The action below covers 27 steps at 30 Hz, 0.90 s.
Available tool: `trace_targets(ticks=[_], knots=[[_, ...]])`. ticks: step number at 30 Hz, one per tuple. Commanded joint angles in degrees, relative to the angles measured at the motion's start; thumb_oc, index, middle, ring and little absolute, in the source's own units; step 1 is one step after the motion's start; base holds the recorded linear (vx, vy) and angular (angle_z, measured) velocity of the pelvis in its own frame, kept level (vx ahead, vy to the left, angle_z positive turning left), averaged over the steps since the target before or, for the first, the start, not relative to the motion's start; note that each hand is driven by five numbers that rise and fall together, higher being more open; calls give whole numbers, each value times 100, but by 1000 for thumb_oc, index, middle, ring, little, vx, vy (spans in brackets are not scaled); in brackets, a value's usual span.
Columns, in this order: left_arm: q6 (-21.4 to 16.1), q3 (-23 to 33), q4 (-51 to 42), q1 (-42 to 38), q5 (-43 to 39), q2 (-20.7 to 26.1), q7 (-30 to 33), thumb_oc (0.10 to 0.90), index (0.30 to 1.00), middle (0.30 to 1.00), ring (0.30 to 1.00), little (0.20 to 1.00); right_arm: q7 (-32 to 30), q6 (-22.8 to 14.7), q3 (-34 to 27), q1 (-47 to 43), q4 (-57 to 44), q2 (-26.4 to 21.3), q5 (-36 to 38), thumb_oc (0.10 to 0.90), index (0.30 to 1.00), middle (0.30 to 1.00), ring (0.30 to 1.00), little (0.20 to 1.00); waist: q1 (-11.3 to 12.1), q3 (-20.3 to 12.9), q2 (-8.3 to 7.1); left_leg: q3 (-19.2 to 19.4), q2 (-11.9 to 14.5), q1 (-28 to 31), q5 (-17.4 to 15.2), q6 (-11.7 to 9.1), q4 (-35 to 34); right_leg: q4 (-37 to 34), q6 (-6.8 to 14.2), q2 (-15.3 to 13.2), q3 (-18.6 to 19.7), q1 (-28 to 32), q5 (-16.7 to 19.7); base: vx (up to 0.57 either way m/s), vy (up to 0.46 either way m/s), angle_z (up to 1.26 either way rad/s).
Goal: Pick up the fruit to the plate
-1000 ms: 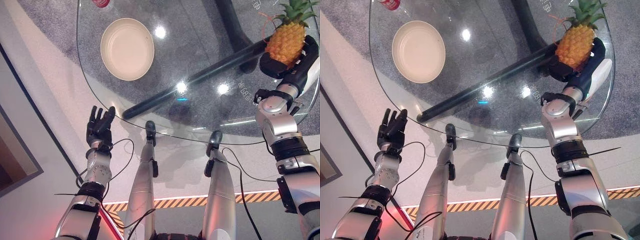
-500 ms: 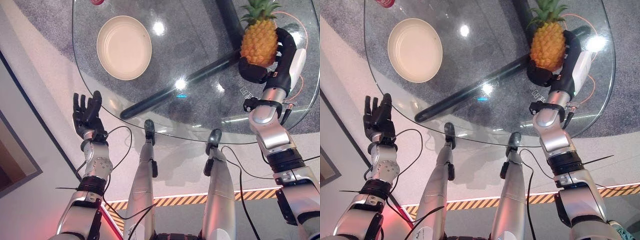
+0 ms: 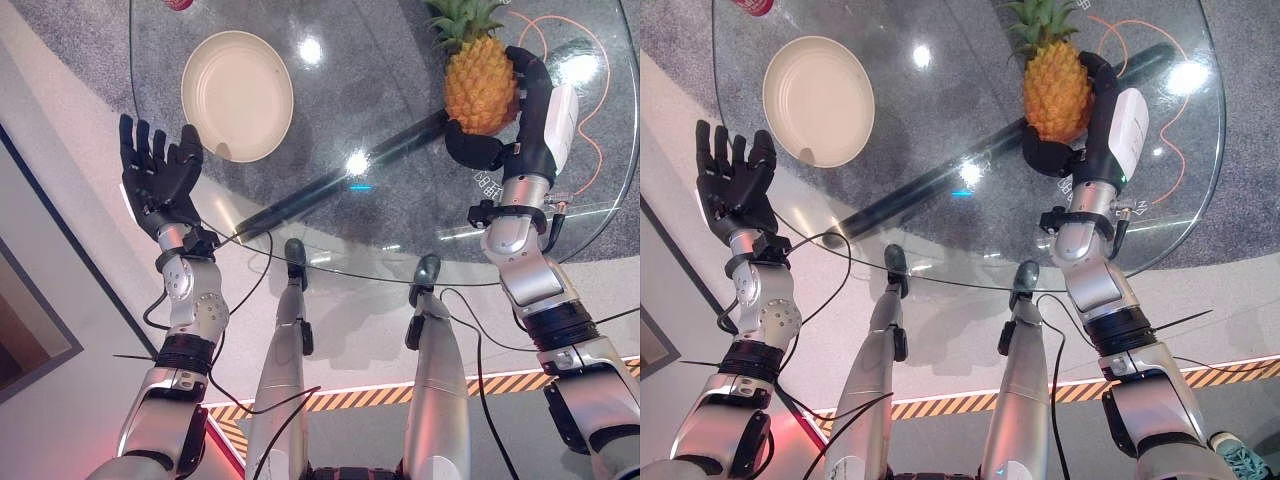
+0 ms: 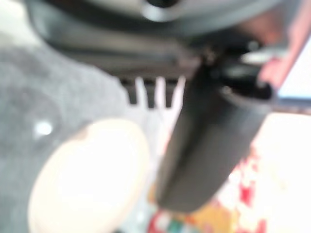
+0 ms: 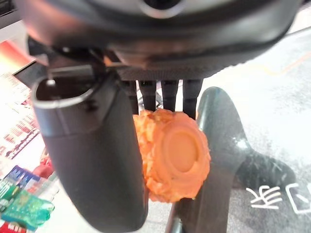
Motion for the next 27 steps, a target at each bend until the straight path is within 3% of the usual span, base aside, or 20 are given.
trace_targets(ticks=[1, 5, 12, 27], knots=[[-148, -25, -711, -332, 325, 271, -557, 800, 900, 900, 900, 900, 324, -510, 228, -263, -946, -37, -563, 100, 300, 300, 300, 200, 113, -109, -206, -166, 168, 87, -679, -164, 459, -1095, 95, -76, -298, 376, 955, 0, 0, 0], [232, -264, -777, -436, 143, 262, -761, 800, 900, 900, 900, 900, 480, -571, 338, -326, -997, -32, -640, 100, 300, 300, 300, 200, 82, -109, -192, -151, 165, 80, -663, -152, 446, -1096, 111, -72, -273, 347, 984, 0, 0, 0], [558, -618, -766, -640, -240, 139, -1093, 800, 900, 900, 900, 900, 739, -553, 568, -480, -1101, 15, -670, 100, 300, 300, 300, 200, 33, -109, -214, -130, 166, 82, -646, -150, 436, -1151, 152, -88, -268, 345, 1051, 0, 0, 0], [885, -1016, -852, -913, -1160, -298, -1441, 800, 900, 900, 900, 900, 1356, -490, 1053, -747, -1351, 192, -699, 100, 300, 300, 300, 200, -29, -109, -249, -107, 152, 128, -593, -137, 352, -1217, 171, -74, -241, 367, 1117, 0, 0, 0]])
